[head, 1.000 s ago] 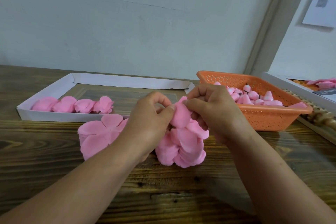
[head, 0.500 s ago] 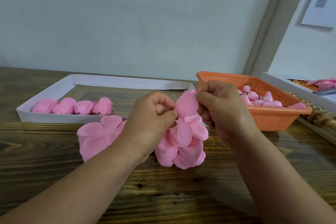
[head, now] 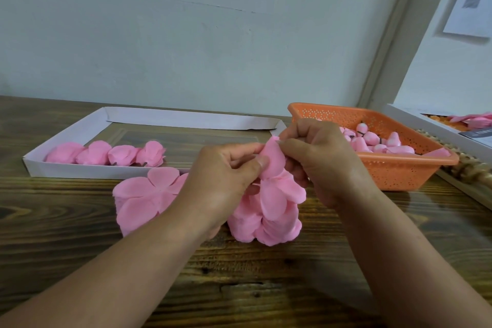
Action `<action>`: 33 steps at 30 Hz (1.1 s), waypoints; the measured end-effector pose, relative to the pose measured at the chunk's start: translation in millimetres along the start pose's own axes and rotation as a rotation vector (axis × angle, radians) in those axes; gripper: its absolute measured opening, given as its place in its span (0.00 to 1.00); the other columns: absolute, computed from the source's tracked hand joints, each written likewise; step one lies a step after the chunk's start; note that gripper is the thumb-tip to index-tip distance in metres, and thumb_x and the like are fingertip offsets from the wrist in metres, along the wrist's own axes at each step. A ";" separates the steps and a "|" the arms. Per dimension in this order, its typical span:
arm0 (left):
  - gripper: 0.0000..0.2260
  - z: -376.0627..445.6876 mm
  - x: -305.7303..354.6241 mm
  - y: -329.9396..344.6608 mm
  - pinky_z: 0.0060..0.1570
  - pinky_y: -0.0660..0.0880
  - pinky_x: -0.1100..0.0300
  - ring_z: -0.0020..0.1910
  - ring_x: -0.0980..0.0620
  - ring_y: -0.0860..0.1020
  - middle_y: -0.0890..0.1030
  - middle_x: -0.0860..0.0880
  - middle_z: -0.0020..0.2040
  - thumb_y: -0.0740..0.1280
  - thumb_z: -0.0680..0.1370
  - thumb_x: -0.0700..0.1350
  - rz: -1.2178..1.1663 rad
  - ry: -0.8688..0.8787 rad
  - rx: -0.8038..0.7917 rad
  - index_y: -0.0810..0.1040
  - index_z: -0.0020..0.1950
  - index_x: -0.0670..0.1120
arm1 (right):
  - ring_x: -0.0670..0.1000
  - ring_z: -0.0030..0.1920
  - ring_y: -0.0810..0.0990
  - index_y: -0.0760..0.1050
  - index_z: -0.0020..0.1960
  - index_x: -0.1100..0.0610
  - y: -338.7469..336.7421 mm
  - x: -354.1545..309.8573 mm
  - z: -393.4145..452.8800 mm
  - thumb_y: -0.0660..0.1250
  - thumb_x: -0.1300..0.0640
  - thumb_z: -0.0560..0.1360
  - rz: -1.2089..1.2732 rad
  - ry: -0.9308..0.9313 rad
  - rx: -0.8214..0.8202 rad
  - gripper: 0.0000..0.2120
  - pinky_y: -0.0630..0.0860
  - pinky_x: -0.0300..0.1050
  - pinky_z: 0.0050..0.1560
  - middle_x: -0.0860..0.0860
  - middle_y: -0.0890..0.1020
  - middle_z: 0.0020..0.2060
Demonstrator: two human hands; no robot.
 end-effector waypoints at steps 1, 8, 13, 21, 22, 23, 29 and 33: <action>0.10 0.1 -0.9 0.0 0.44 0.81 0.59 0.47 0.55 0.84 0.86 0.52 0.46 0.67 0.76 0.39 -0.018 -0.023 -0.004 0.81 0.55 0.49 | 0.45 0.17 0.64 0.73 0.34 0.59 1.0 -0.2 -0.4 0.64 0.67 0.74 -0.002 -0.002 -0.008 0.10 0.60 0.33 0.19 0.48 0.73 0.18; 0.11 1.3 -6.1 1.2 0.37 0.80 0.62 0.42 0.52 0.84 0.86 0.46 0.46 0.68 0.74 0.38 -0.180 -0.180 -0.080 0.82 0.56 0.43 | 0.45 0.16 0.67 0.73 0.34 0.60 9.3 1.7 -1.1 0.65 0.67 0.73 -0.026 -0.025 -0.020 0.09 0.62 0.33 0.19 0.49 0.73 0.17; 0.13 0.5 -10.4 5.0 0.42 0.82 0.58 0.43 0.49 0.83 0.85 0.43 0.46 0.67 0.73 0.40 -0.268 -0.262 -0.148 0.81 0.56 0.41 | 0.42 0.16 0.67 0.73 0.34 0.60 10.9 1.1 -2.5 0.66 0.67 0.73 -0.012 -0.017 -0.032 0.09 0.62 0.31 0.18 0.48 0.73 0.17; 0.17 -0.3 -12.3 3.8 0.38 0.81 0.59 0.41 0.49 0.83 0.85 0.42 0.46 0.69 0.66 0.44 -0.283 -0.277 -0.116 0.83 0.53 0.41 | 0.42 0.17 0.68 0.74 0.35 0.60 11.7 -0.5 -5.2 0.67 0.65 0.73 -0.017 -0.016 -0.023 0.09 0.62 0.31 0.18 0.48 0.74 0.18; 0.16 0.2 -12.0 4.0 0.39 0.81 0.58 0.41 0.48 0.83 0.85 0.42 0.46 0.69 0.67 0.44 -0.294 -0.282 -0.116 0.83 0.53 0.41 | 0.43 0.17 0.68 0.75 0.35 0.60 11.8 -0.9 -5.3 0.67 0.64 0.74 -0.003 -0.014 -0.024 0.09 0.62 0.32 0.18 0.49 0.74 0.18; 0.16 0.8 -11.5 3.9 0.40 0.82 0.58 0.41 0.48 0.83 0.85 0.42 0.46 0.68 0.67 0.43 -0.314 -0.291 -0.118 0.83 0.52 0.40 | 0.44 0.17 0.67 0.76 0.36 0.60 12.2 -1.8 -5.5 0.66 0.63 0.74 0.021 -0.012 -0.029 0.08 0.62 0.32 0.19 0.49 0.75 0.19; 0.12 3.9 -4.2 -0.9 0.39 0.82 0.55 0.40 0.48 0.84 0.85 0.41 0.43 0.67 0.67 0.39 -0.616 -0.393 -0.102 0.81 0.48 0.37 | 0.47 0.21 0.68 0.78 0.44 0.56 -5.2 -12.1 -2.0 0.65 0.48 0.74 0.158 -0.092 0.052 0.11 0.62 0.35 0.21 0.54 0.79 0.27; 0.10 4.2 -1.9 -3.6 0.38 0.82 0.52 0.38 0.46 0.85 0.84 0.40 0.41 0.68 0.67 0.37 -0.772 -0.454 -0.065 0.82 0.44 0.35 | 0.48 0.34 0.75 0.79 0.40 0.54 -14.9 -35.9 -8.7 0.71 0.47 0.63 0.045 -0.358 -0.071 0.12 0.74 0.41 0.36 0.49 0.80 0.35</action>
Point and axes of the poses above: each hand's wrist, its own z-axis towards the middle knuckle, its own y-axis out of the palm, x = y × z, the point moved 7 cm from there along z, towards the middle knuckle
